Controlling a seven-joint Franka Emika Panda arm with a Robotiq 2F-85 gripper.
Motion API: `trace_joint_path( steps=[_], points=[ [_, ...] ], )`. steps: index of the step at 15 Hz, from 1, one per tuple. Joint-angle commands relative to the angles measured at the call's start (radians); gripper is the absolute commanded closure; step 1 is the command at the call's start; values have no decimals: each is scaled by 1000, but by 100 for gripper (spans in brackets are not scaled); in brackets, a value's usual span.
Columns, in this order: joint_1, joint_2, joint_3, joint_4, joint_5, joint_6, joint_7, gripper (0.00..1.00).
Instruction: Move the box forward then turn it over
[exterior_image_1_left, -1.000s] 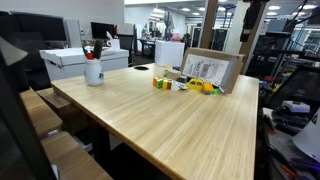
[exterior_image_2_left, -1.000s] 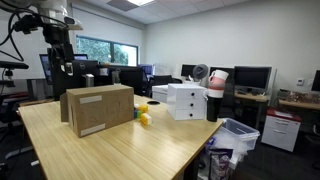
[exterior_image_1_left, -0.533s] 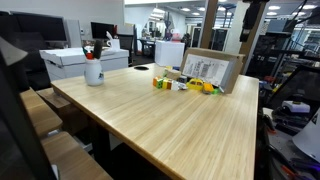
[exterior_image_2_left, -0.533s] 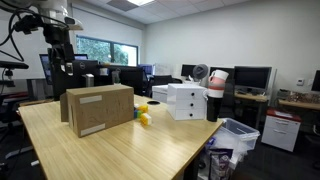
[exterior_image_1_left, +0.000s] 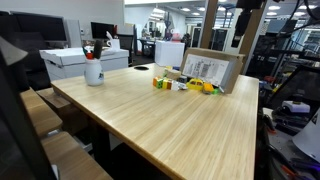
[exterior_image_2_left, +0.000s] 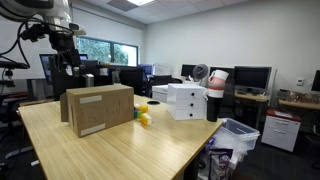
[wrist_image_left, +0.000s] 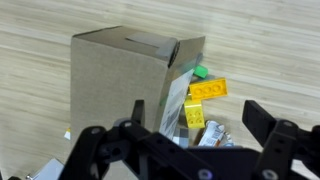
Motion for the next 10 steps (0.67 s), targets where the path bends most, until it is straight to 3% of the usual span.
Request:
trace_joint_path(
  steps=[1, 10],
  points=[
    [-20, 19, 37, -38, -95, 93, 63, 0],
    [-70, 69, 93, -67, -287, 154, 240, 0]
  ],
)
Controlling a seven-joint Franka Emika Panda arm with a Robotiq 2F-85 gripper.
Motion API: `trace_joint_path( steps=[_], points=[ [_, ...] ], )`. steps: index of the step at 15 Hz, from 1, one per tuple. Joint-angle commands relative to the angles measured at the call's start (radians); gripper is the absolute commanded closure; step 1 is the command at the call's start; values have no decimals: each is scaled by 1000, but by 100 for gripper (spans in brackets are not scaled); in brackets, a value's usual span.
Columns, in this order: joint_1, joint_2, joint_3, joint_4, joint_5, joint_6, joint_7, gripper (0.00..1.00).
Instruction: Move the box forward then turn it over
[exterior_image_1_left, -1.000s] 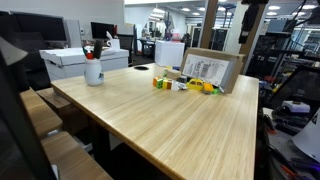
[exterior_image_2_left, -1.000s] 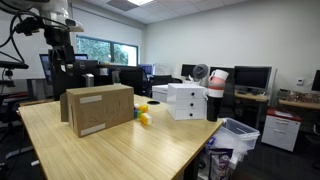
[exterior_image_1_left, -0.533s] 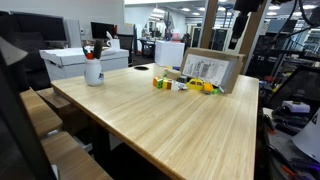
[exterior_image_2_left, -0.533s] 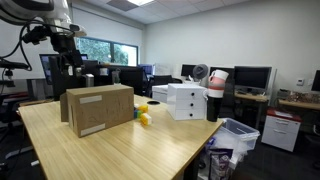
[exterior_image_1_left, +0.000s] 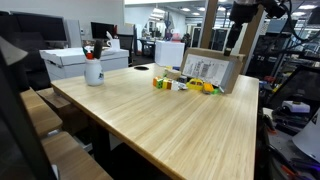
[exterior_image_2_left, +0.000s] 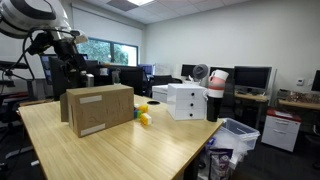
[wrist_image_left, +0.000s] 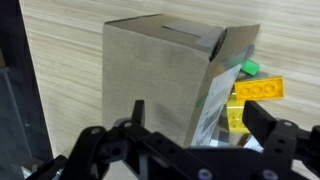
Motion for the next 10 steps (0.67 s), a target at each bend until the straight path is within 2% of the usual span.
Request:
trace_joint_path(
  steps=[1, 10],
  points=[
    [-37, 23, 25, -7, -71, 34, 84, 0],
    [-90, 52, 32, -2, -196, 32, 229, 0]
  ],
)
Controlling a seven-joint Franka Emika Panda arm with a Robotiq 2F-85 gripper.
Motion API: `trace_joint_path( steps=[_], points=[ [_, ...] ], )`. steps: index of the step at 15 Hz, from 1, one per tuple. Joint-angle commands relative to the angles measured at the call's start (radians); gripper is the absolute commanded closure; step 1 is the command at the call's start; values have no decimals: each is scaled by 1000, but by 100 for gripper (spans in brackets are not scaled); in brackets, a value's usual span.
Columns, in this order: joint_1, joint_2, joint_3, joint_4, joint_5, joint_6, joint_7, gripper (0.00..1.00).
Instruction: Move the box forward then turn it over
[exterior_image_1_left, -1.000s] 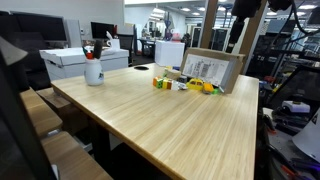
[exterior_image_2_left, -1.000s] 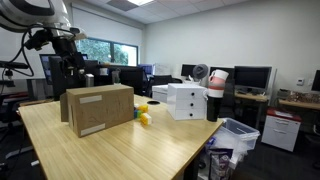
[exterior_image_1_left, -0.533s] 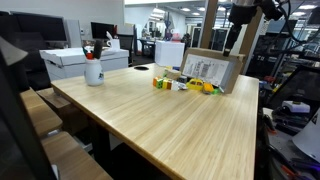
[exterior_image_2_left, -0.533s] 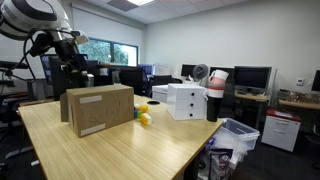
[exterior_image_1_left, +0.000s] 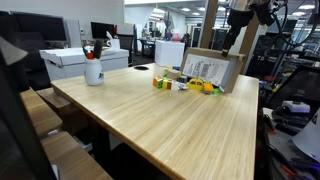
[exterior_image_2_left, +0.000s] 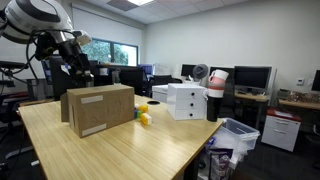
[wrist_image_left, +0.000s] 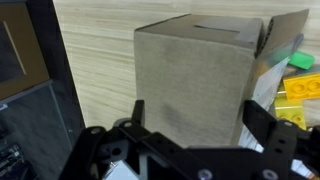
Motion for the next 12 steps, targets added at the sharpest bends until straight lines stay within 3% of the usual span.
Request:
trace_joint_path(
  steps=[1, 12],
  points=[
    [-37, 14, 19, -3, -66, 24, 83, 0],
    [-87, 25, 3, 17, -167, 8, 223, 0]
  ],
)
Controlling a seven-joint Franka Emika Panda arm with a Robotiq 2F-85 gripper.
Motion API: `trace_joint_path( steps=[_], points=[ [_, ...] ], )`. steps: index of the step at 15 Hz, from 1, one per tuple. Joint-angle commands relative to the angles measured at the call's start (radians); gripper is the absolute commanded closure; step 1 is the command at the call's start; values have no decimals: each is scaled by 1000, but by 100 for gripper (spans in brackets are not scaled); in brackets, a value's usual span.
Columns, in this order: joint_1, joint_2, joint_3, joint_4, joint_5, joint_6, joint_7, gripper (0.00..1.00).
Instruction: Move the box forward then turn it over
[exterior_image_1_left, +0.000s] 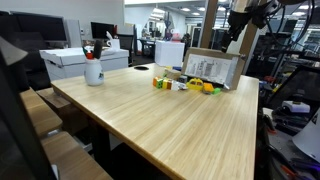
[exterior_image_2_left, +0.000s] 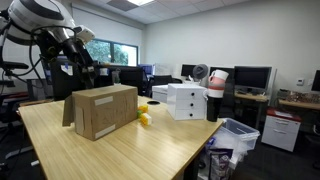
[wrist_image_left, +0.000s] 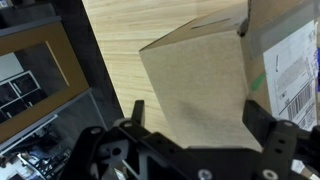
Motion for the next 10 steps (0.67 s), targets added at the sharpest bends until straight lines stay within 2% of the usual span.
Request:
trace_joint_path(
  steps=[1, 6, 8, 10],
  points=[
    [-30, 25, 5, 10, -62, 7, 77, 0],
    [-40, 47, -18, 16, -132, -5, 165, 0],
    [-8, 41, -79, 8, -73, 11, 95, 0],
    [35, -12, -163, -13, 23, 61, -29, 0]
  ],
)
